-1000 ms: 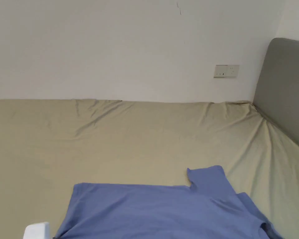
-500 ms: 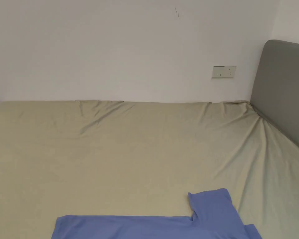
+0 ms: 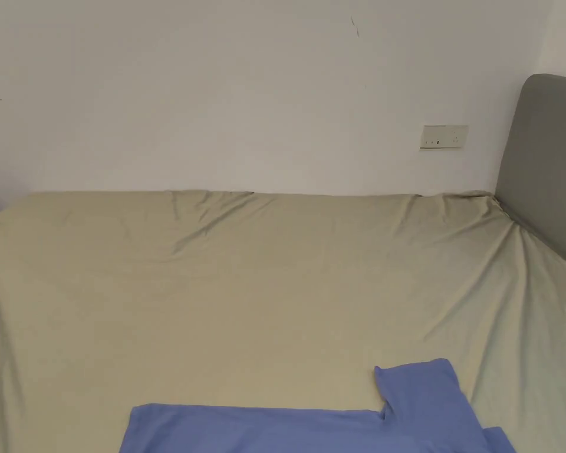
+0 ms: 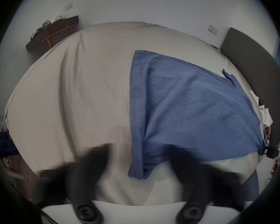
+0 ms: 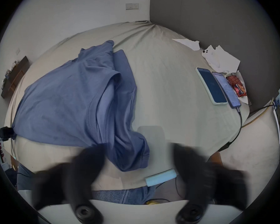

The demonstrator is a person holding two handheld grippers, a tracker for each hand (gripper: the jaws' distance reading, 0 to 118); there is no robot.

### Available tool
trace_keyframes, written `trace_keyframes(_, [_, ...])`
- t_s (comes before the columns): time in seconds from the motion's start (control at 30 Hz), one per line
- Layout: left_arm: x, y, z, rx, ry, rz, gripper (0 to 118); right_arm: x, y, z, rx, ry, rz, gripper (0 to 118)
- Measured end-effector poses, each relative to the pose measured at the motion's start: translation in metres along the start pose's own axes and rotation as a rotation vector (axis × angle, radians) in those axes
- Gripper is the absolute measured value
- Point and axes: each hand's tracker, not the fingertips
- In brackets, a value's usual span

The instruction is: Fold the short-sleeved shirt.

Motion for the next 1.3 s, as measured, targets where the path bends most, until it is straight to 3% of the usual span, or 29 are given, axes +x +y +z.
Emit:
trace_keyframes(0.07, [-0.005, -0.002, 0.024, 0.054, -0.007, 0.022, 105, 0.001, 0.008, 0.025, 0.136, 0.048, -0.025, 112])
trace_keyframes(0.17, [-0.007, 0.017, 0.064, 0.171, -0.069, 0.100, 113, -0.002, 0.040, 0.071, 0.302, 0.016, -0.053, 114])
trace_keyframes(0.23, [-0.004, 0.026, 0.093, 0.289, -0.064, 0.099, 118, 0.004, 0.059, 0.099, 0.427, 0.070, -0.092, 115])
trace_keyframes(0.33, [-0.003, 0.042, 0.127, 0.408, -0.121, 0.134, 115, -0.004, 0.079, 0.132, 0.526, 0.091, -0.099, 110])
trace_keyframes(0.37, [-0.003, 0.044, 0.136, 0.456, -0.154, 0.142, 106, 0.002, 0.081, 0.134, 0.564, 0.103, -0.102, 97])
trace_keyframes(0.4, [-0.001, 0.048, 0.142, 0.498, -0.181, 0.150, 86, 0.000, 0.084, 0.138, 0.583, 0.125, -0.091, 76])
trace_keyframes(0.43, [-0.001, 0.052, 0.144, 0.497, -0.161, 0.128, 47, -0.002, 0.086, 0.140, 0.593, 0.140, -0.094, 38])
trace_keyframes(0.47, [0.001, 0.056, 0.143, 0.479, -0.157, 0.108, 13, -0.004, 0.089, 0.141, 0.582, 0.130, -0.099, 11])
trace_keyframes(0.5, [0.003, 0.060, 0.141, 0.484, -0.151, 0.098, 0, -0.004, 0.089, 0.139, 0.588, 0.132, -0.100, 4])
trace_keyframes(0.53, [0.004, 0.063, 0.139, 0.489, -0.154, 0.088, 0, -0.003, 0.089, 0.138, 0.604, 0.145, -0.106, 1])
trace_keyframes(0.73, [0.004, 0.098, 0.098, 0.396, -0.274, 0.134, 0, -0.006, 0.103, 0.124, 0.594, 0.170, -0.128, 0])
trace_keyframes(0.87, [-0.020, 0.139, 0.041, 0.324, -0.389, 0.262, 0, -0.011, 0.114, 0.110, 0.575, 0.170, -0.135, 0])
trace_keyframes(1.07, [-0.032, 0.206, -0.052, 0.176, -0.310, 0.223, 4, -0.020, 0.131, 0.080, 0.505, 0.133, -0.082, 0])
trace_keyframes(1.1, [-0.037, 0.216, -0.074, 0.161, -0.291, 0.217, 33, -0.021, 0.132, 0.075, 0.491, 0.131, -0.075, 0])
trace_keyframes(1.13, [-0.039, 0.225, -0.090, 0.123, -0.267, 0.198, 97, -0.024, 0.132, 0.071, 0.490, 0.125, -0.080, 0])
trace_keyframes(1.17, [-0.040, 0.233, -0.108, 0.081, -0.233, 0.186, 118, -0.026, 0.133, 0.066, 0.469, 0.129, -0.072, 0])
trace_keyframes(1.23, [-0.035, 0.241, -0.139, -0.005, -0.199, 0.182, 104, -0.028, 0.134, 0.057, 0.444, 0.130, -0.081, 0])
trace_keyframes(1.3, [-0.031, 0.252, -0.157, 0.026, -0.211, 0.139, 101, -0.026, 0.132, 0.046, 0.409, 0.139, -0.087, 0])
